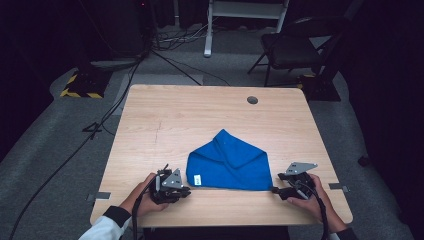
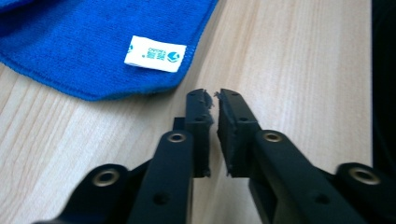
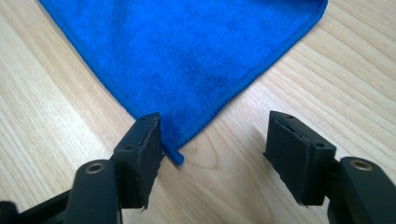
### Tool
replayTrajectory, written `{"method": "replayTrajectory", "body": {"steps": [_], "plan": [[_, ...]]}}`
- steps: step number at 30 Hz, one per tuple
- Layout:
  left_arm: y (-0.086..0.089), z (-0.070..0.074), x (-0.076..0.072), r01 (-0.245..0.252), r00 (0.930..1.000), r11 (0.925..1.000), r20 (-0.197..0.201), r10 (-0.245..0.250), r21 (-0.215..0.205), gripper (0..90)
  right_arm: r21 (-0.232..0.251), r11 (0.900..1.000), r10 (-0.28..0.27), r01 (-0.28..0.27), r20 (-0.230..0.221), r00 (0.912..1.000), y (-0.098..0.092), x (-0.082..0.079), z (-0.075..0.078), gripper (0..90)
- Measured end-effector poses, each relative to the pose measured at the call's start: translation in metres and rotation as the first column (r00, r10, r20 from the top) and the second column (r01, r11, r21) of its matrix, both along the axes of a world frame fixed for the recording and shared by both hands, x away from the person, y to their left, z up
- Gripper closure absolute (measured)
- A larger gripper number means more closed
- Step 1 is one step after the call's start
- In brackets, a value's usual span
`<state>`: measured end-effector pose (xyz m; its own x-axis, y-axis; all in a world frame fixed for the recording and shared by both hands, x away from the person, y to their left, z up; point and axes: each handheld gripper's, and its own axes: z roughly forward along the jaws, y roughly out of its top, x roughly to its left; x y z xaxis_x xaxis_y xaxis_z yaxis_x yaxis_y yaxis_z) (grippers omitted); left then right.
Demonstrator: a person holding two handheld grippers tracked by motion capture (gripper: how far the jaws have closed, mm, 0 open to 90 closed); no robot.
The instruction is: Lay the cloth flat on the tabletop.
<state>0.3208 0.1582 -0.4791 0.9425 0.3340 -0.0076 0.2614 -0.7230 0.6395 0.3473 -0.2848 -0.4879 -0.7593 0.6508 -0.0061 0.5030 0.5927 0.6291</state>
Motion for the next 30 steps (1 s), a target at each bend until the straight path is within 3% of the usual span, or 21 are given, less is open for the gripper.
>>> {"method": "replayTrajectory", "body": {"steps": [1,2,3,7,10,11,14,16,18,21,24,25,28,30], "plan": [[0.001,0.001,0.000,-0.010,0.9999,0.9999,0.003,0.010,-0.008,76.2,-0.001,1.000,0.000,0.000,-0.002,1.0000,0.000,-0.001,0.000,35.5],[0.002,0.003,0.002,-0.040,0.9991,0.9990,0.011,0.040,-0.018,65.1,0.006,1.000,-0.001,0.001,0.012,0.9999,-0.002,-0.001,0.002,35.6],[0.002,0.003,0.002,-0.040,0.9991,0.9990,0.011,0.040,-0.018,63.6,0.006,1.000,-0.001,0.001,0.012,0.9999,-0.002,-0.001,0.002,35.6],[0.000,0.008,0.014,-0.126,0.9916,0.9904,0.023,0.127,-0.057,43.4,0.047,0.999,-0.012,0.010,0.048,0.9988,-0.002,0.004,0.013,37.2],[-0.004,0.011,0.020,-0.139,0.9895,0.9877,0.030,0.141,-0.072,31.9,0.040,0.999,0.006,-0.009,0.069,0.9976,0.006,0.010,0.017,38.3],[-0.010,0.015,0.028,-0.143,0.9881,0.9854,0.044,0.147,-0.092,31.2,0.044,0.999,0.019,-0.022,0.077,0.9969,0.009,0.012,0.019,39.2],[-0.019,0.018,0.036,-0.130,0.9901,0.9861,0.039,0.135,-0.103,31.4,0.048,0.997,0.049,-0.054,0.092,0.9946,0.020,0.018,0.022,39.9],[-0.033,0.019,0.045,-0.121,0.9899,0.9884,0.064,0.127,-0.092,31.4,0.038,0.994,0.097,-0.101,0.112,0.9890,0.038,0.027,0.023,41.8],[-0.042,0.019,0.052,-0.104,0.9917,0.9914,0.067,0.110,-0.080,31.6,0.037,0.993,0.110,-0.115,0.115,0.9873,0.042,0.029,0.023,42.5],[-0.060,0.014,0.069,-0.099,0.9916,0.9931,0.077,0.104,-0.062,32.6,0.038,0.985,0.165,-0.171,0.120,0.9790,0.063,0.041,0.022,45.6],[-0.066,0.010,0.077,-0.100,0.9914,0.9941,0.080,0.103,-0.041,33.4,0.041,0.979,0.194,-0.200,0.115,0.9742,0.073,0.048,0.021,47.9],[-0.070,0.009,0.083,-0.100,0.9919,0.9944,0.074,0.103,-0.034,33.5,0.036,0.973,0.225,-0.230,0.113,0.9678,0.084,0.054,0.020,49.0],[-0.075,0.008,0.094,-0.113,0.9896,0.9922,0.084,0.117,-0.054,37.4,0.036,0.968,0.243,-0.249,0.116,0.9631,0.092,0.058,0.019,50.4],[-0.078,0.006,0.099,-0.110,0.9908,0.9932,0.075,0.113,-0.038,37.4,0.036,0.962,0.264,-0.269,0.113,0.9580,0.100,0.061,0.018,51.5]]}}
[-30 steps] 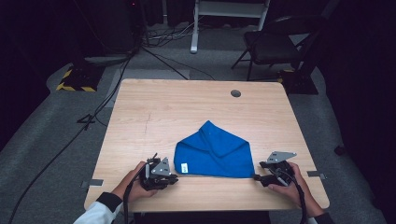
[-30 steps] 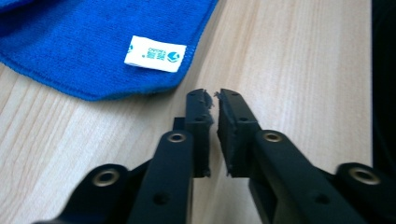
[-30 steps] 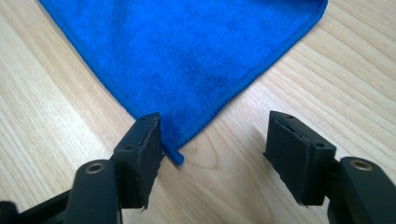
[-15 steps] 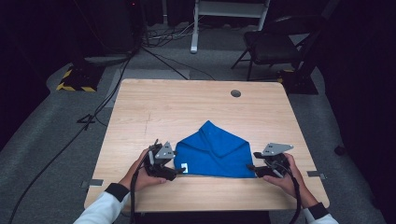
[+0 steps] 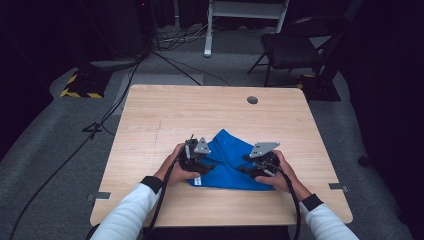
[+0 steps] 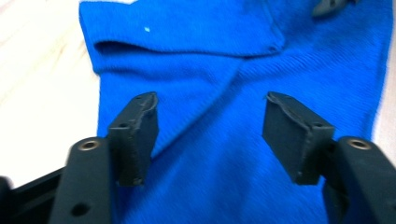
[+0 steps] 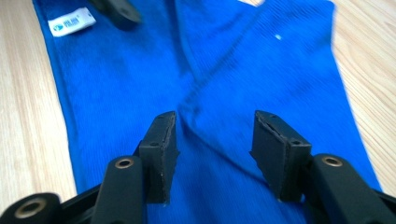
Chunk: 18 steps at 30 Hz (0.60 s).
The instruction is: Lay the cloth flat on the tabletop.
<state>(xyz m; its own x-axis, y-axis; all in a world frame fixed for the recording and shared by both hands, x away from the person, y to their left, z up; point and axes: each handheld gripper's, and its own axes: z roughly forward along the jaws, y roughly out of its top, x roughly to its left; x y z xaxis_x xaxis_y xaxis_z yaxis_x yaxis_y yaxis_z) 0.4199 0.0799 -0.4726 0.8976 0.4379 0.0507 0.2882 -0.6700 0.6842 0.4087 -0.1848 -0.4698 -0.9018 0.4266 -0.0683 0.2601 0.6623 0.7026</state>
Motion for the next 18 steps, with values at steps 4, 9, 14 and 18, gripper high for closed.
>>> {"method": "replayTrajectory", "body": {"steps": [4,9,14,18], "plan": [[-0.005,-0.005,0.009,0.022,0.9997,0.9996,-0.011,-0.022,0.014,43.4,-0.029,0.999,0.034,-0.034,-0.002,0.9994,0.013,0.005,-0.005,53.5],[-0.006,-0.010,0.013,0.053,0.9986,0.9974,-0.007,-0.053,0.048,62.2,-0.080,0.995,0.060,-0.060,0.000,0.9982,0.023,0.011,-0.015,64.2],[-0.003,-0.012,0.017,0.048,0.9987,0.9972,0.013,-0.049,0.057,81.0,-0.082,0.996,0.042,-0.042,0.006,0.9991,0.022,0.013,-0.015,79.9],[0.000,-0.012,0.019,0.044,0.9987,0.9971,0.025,-0.046,0.062,88.2,-0.073,0.997,0.015,-0.013,0.021,0.9997,0.018,0.015,-0.013,87.9]]}}
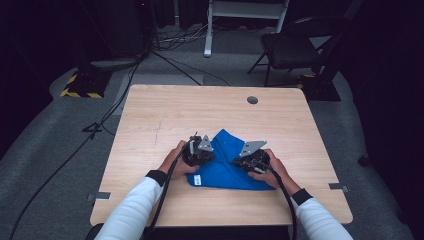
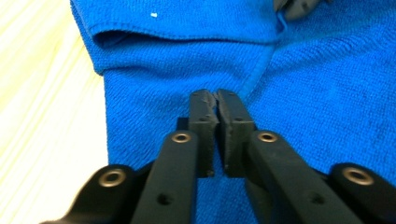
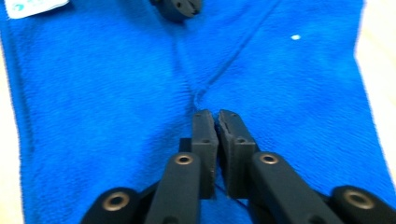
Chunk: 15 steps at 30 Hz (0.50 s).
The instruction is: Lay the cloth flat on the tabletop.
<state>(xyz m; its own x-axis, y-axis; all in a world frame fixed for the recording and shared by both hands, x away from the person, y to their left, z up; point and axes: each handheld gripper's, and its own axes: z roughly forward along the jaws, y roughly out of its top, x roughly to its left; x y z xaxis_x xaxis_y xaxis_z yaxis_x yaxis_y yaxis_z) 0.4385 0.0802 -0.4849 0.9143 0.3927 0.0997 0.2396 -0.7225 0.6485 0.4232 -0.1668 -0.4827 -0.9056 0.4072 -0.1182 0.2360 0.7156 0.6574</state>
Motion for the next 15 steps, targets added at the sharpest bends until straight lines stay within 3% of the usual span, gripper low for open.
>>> {"method": "replayTrajectory", "body": {"steps": [2,4,5,7,9,10,13,15], "plan": [[0.002,0.001,0.001,-0.012,0.9999,0.9998,-0.003,0.012,-0.018,88.2,0.002,1.000,-0.020,0.020,0.014,0.9997,-0.003,0.002,0.001,88.9],[0.003,0.002,0.001,-0.025,0.9997,0.9996,0.001,0.025,-0.016,76.7,0.026,0.998,-0.056,0.055,0.034,0.9979,-0.008,0.004,0.005,89.0],[0.002,0.002,0.001,-0.028,0.9996,0.9993,-0.005,0.028,-0.024,76.7,0.026,0.998,-0.056,0.055,0.034,0.9979,-0.008,0.004,0.005,89.0],[0.000,0.004,0.001,-0.024,0.9997,0.9992,-0.008,0.024,-0.033,63.6,0.068,0.992,-0.109,0.105,0.060,0.9923,-0.017,0.008,0.013,89.2],[-0.004,0.006,0.001,-0.021,0.9997,0.9990,-0.011,0.020,-0.039,62.3,0.077,0.990,-0.127,0.122,0.065,0.9898,-0.020,0.009,0.016,89.2],[-0.007,0.007,0.001,-0.011,0.9999,0.9993,-0.011,0.011,-0.036,56.7,0.101,0.983,-0.162,0.153,0.088,0.9828,-0.027,0.012,0.022,89.3],[-0.016,0.008,0.002,-0.003,0.9997,0.9998,-0.022,0.003,-0.021,49.6,0.109,0.977,-0.195,0.185,0.090,0.9768,-0.034,0.018,0.026,89.3],[-0.025,0.006,0.001,0.006,1.0000,1.0000,-0.006,-0.006,-0.007,46.9,0.105,0.974,-0.212,0.202,0.100,0.9721,-0.036,0.020,0.027,89.3]]}}
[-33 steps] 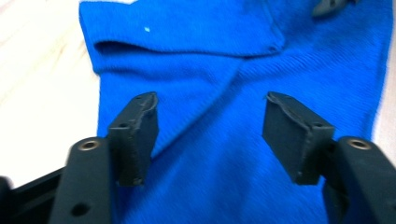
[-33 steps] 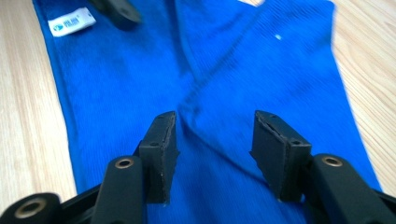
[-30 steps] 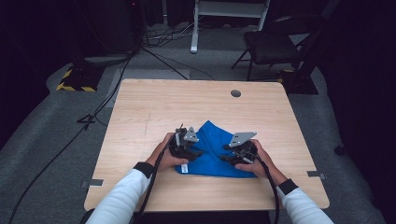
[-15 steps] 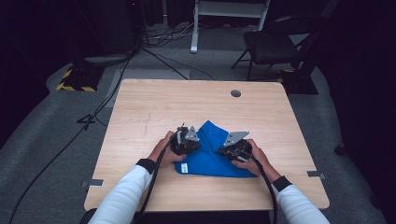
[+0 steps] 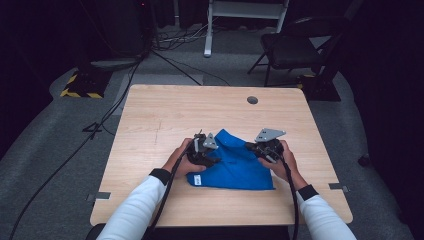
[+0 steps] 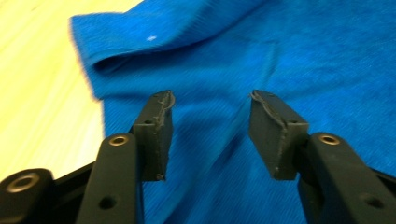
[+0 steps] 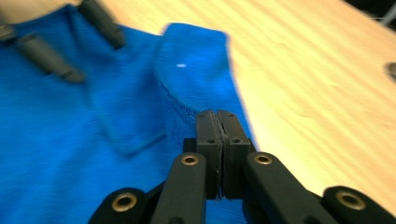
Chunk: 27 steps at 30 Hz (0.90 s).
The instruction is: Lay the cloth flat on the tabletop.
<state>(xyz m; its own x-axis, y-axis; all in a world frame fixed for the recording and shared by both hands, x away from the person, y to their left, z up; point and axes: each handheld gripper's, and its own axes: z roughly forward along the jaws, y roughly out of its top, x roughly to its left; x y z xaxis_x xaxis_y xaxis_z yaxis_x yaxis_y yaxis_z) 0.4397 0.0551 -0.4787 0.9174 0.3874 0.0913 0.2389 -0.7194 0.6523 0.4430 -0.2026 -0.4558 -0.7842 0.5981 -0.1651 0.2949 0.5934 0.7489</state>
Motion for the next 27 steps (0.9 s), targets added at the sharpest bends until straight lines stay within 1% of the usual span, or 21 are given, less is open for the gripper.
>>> {"method": "replayTrajectory", "body": {"steps": [1,4,6,7,8,9,10,12,13,14,15,16,17,18,19,20,23,24,25,26,27], "plan": [[-0.007,-0.002,0.000,0.002,1.0000,1.0000,-0.004,-0.002,0.008,39.7,0.023,0.999,-0.032,0.031,0.005,0.9995,-0.006,0.006,0.003,89.2],[-0.015,-0.003,0.001,0.007,1.0000,0.9999,-0.005,-0.007,0.011,38.0,0.027,0.998,-0.054,0.054,0.020,0.9983,-0.009,0.009,0.003,89.2],[-0.022,-0.004,0.003,0.021,0.9994,0.9998,-0.026,-0.021,0.003,37.8,0.030,0.997,-0.064,0.064,0.000,0.9979,-0.013,0.014,0.002,89.2],[-0.025,-0.003,0.004,0.018,0.9996,0.9998,-0.023,-0.018,0.002,38.1,0.028,0.997,-0.071,0.071,-0.002,0.9975,-0.014,0.015,0.001,89.2],[-0.028,-0.003,0.004,0.013,0.9996,0.9999,-0.025,-0.014,-0.005,38.8,0.039,0.997,-0.072,0.073,-0.017,0.9972,-0.015,0.017,-0.001,89.2],[-0.032,-0.001,0.006,0.018,0.9996,0.9998,-0.023,-0.018,-0.011,40.2,0.038,0.997,-0.071,0.072,-0.018,0.9973,-0.015,0.017,-0.002,89.2],[-0.032,-0.001,0.006,0.018,0.9996,0.9998,-0.023,-0.018,-0.011,40.6,0.038,0.997,-0.071,0.072,-0.018,0.9973,-0.015,0.017,-0.002,89.2],[-0.040,0.002,0.006,0.027,0.9996,0.9996,-0.002,-0.027,-0.010,43.6,0.032,0.997,-0.068,0.069,-0.021,0.9974,-0.015,0.018,-0.003,89.2],[-0.040,0.002,0.006,0.027,0.9996,0.9996,-0.002,-0.027,-0.010,43.7,0.032,0.997,-0.068,0.069,-0.021,0.9974,-0.015,0.018,-0.003,89.2],[-0.045,0.006,0.005,0.037,0.9993,0.9990,0.001,-0.037,-0.025,43.8,0.029,0.997,-0.068,0.069,-0.020,0.9975,-0.014,0.018,-0.003,89.2],[-0.045,0.006,0.005,0.037,0.9993,0.9990,0.001,-0.037,-0.025,44.9,0.027,0.997,-0.068,0.069,-0.022,0.9974,-0.014,0.017,-0.003,89.2],[-0.048,0.007,0.005,0.048,0.9989,0.9988,0.003,-0.048,-0.012,47.3,0.028,0.997,-0.067,0.068,-0.024,0.9975,-0.014,0.017,-0.003,89.1],[-0.054,0.004,0.005,0.062,0.9980,0.9978,0.009,-0.063,0.024,47.3,0.025,0.997,-0.069,0.069,-0.023,0.9974,-0.014,0.017,-0.003,89.1],[-0.054,0.004,0.005,0.062,0.9980,0.9978,0.009,-0.063,0.024,47.3,0.025,0.997,-0.069,0.069,-0.023,0.9974,-0.014,0.017,-0.003,89.1],[-0.057,0.002,0.006,0.069,0.9976,0.9967,0.005,-0.069,0.043,47.3,0.025,0.997,-0.069,0.069,-0.023,0.9974,-0.014,0.017,-0.003,89.1],[-0.058,0.001,0.006,0.068,0.9977,0.9964,0.002,-0.068,0.051,47.3,0.024,0.997,-0.068,0.069,-0.025,0.9974,-0.014,0.017,-0.003,89.0],[-0.059,-0.004,0.008,0.073,0.9972,0.9956,-0.020,-0.072,0.059,48.3,0.021,0.997,-0.068,0.069,-0.023,0.9974,-0.014,0.017,-0.003,89.0],[-0.058,-0.006,0.009,0.078,0.9965,0.9951,-0.032,-0.077,0.061,51.9,0.021,0.998,-0.067,0.067,-0.023,0.9975,-0.014,0.017,-0.003,89.0],[-0.057,-0.006,0.011,0.081,0.9961,0.9956,-0.039,-0.079,0.047,53.4,0.018,0.997,-0.068,0.069,-0.025,0.9974,-0.014,0.018,-0.004,89.0],[-0.057,-0.007,0.011,0.084,0.9955,0.9956,-0.046,-0.082,0.042,59.5,0.017,0.997,-0.069,0.069,-0.025,0.9973,-0.014,0.018,-0.004,89.0],[-0.056,-0.007,0.012,0.081,0.9960,0.9959,-0.043,-0.079,0.040,59.5,0.017,0.997,-0.070,0.071,-0.026,0.9972,-0.015,0.018,-0.004,89.0]]}}
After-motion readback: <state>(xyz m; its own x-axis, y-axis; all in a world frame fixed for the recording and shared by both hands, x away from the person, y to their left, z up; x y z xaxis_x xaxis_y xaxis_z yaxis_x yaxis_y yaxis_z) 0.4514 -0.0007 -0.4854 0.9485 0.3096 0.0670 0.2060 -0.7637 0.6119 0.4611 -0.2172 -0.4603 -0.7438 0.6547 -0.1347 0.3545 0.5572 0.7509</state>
